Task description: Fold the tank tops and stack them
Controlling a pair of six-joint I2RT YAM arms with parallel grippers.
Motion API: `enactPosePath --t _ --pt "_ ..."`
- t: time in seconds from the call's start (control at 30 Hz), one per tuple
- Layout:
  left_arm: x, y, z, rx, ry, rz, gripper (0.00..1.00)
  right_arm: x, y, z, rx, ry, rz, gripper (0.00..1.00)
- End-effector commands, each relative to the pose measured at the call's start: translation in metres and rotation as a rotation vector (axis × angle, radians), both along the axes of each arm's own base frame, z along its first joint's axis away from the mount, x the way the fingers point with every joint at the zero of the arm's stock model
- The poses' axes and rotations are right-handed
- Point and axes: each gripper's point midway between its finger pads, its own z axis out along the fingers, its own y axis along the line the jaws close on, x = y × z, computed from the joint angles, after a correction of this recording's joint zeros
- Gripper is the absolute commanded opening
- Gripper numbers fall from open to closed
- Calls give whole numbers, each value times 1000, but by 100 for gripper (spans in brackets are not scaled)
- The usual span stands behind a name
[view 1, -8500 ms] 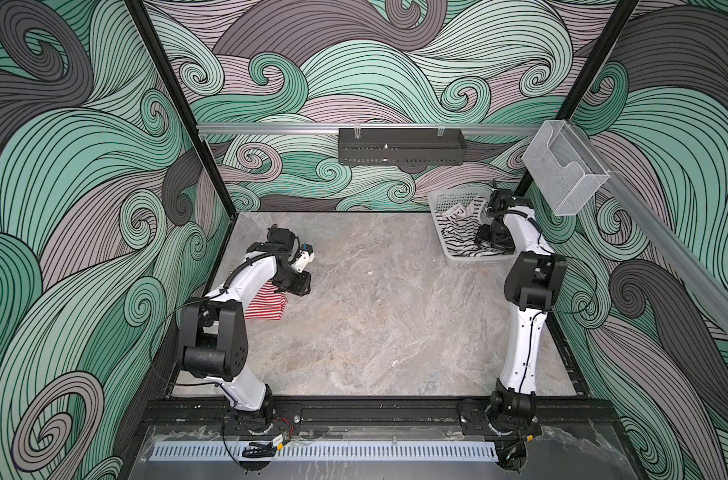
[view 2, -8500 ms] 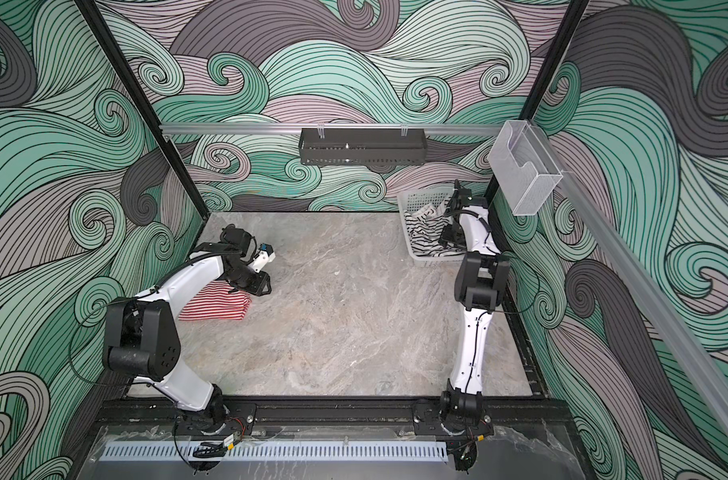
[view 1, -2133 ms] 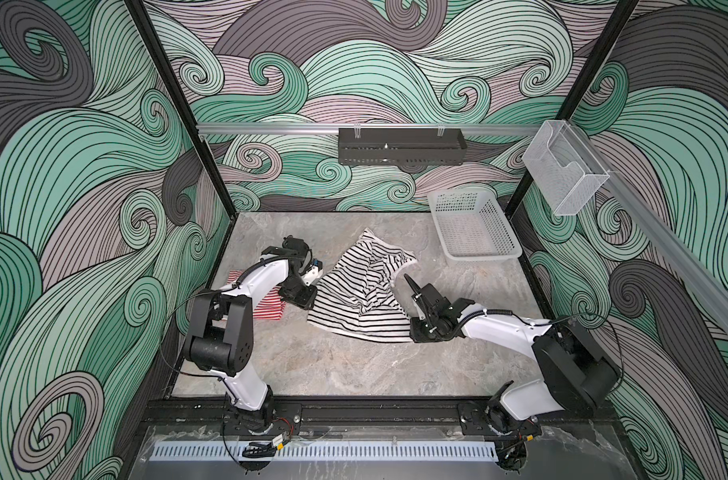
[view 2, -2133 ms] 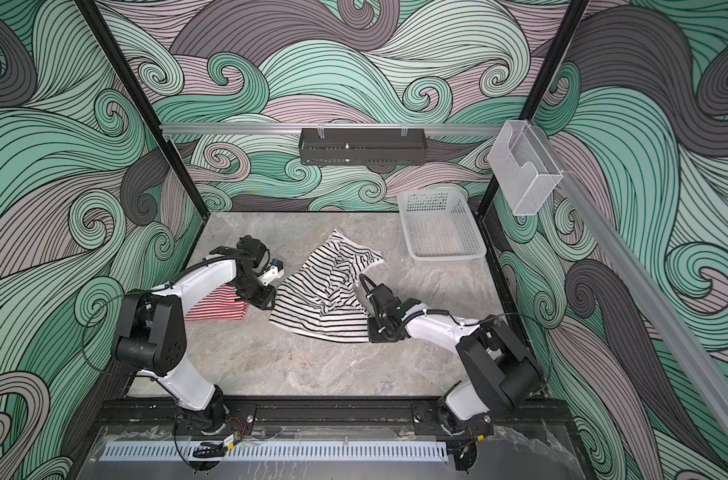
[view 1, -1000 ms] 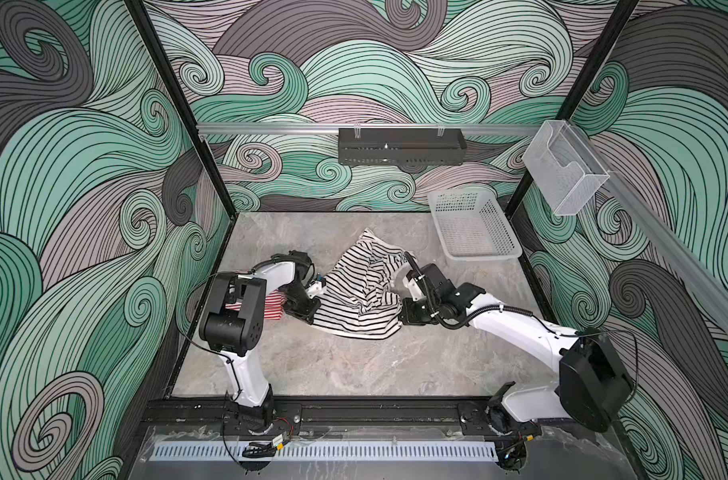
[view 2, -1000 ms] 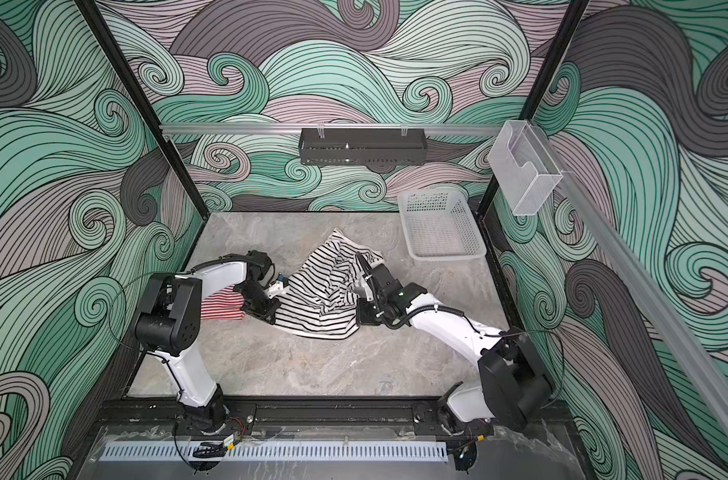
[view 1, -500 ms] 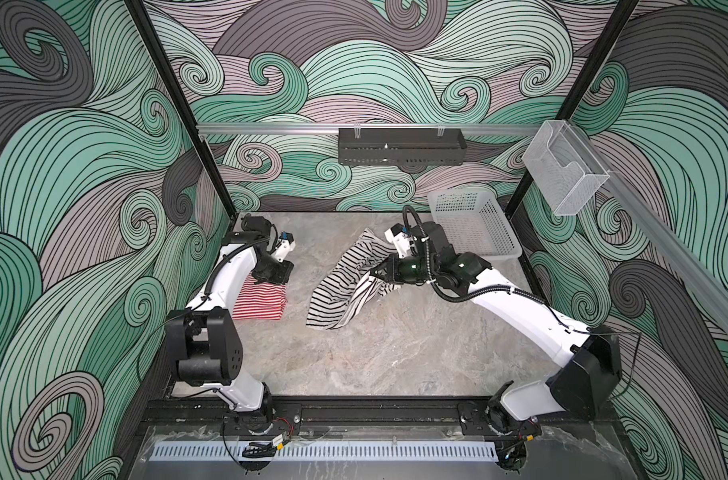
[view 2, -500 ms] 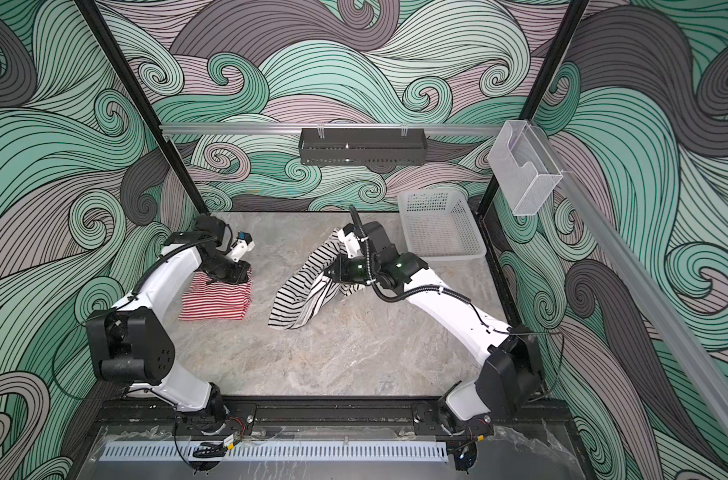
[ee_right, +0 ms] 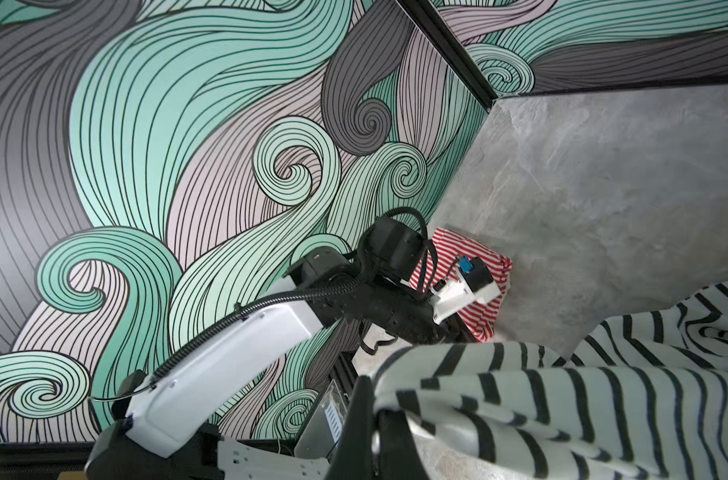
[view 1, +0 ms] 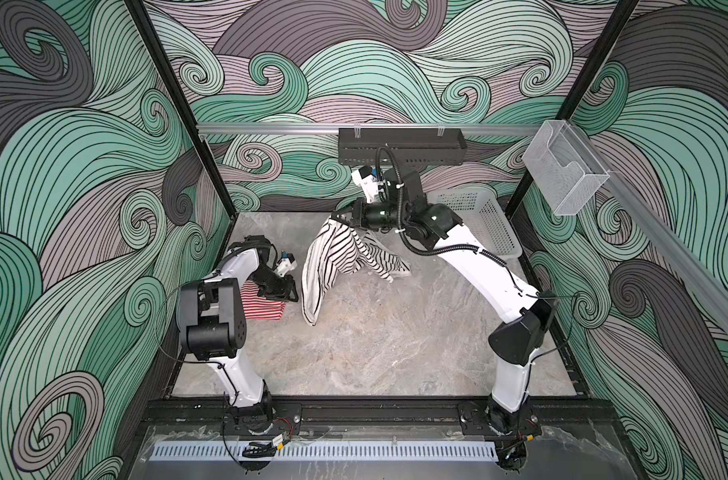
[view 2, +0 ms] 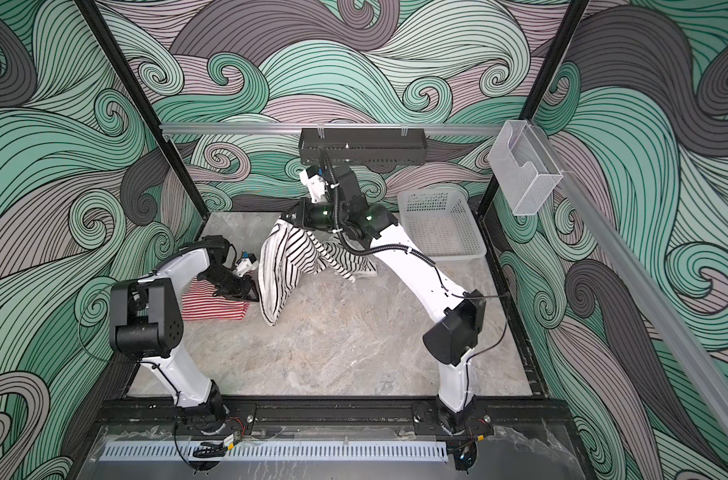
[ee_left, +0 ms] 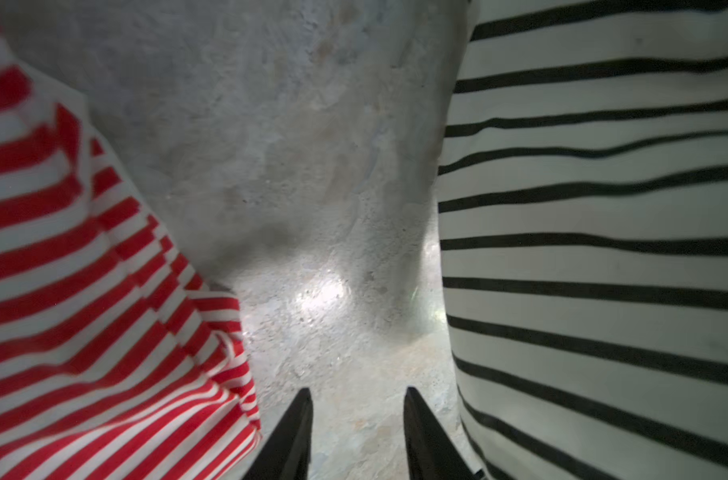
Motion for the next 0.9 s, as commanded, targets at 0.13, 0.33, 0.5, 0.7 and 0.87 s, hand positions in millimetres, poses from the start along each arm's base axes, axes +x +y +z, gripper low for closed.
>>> enactPosePath --t 0.13,0.33,0.5,0.7,0.87 --pt "9 -10 -2 -89 54 20 42 15 -68 -14 -85 64 -170 0" --pt "10 -7 -9 -50 69 22 43 -19 -138 -103 -230 195 -272 0" --pt "3 -15 -13 -19 79 -26 43 -69 -207 -213 -435 369 -365 0" --pt "-12 -45 -19 -7 91 -149 43 -113 -263 -291 -603 474 -448 0" --pt "-25 -61 -32 23 131 -220 42 -131 -297 -319 -754 496 -515 0"
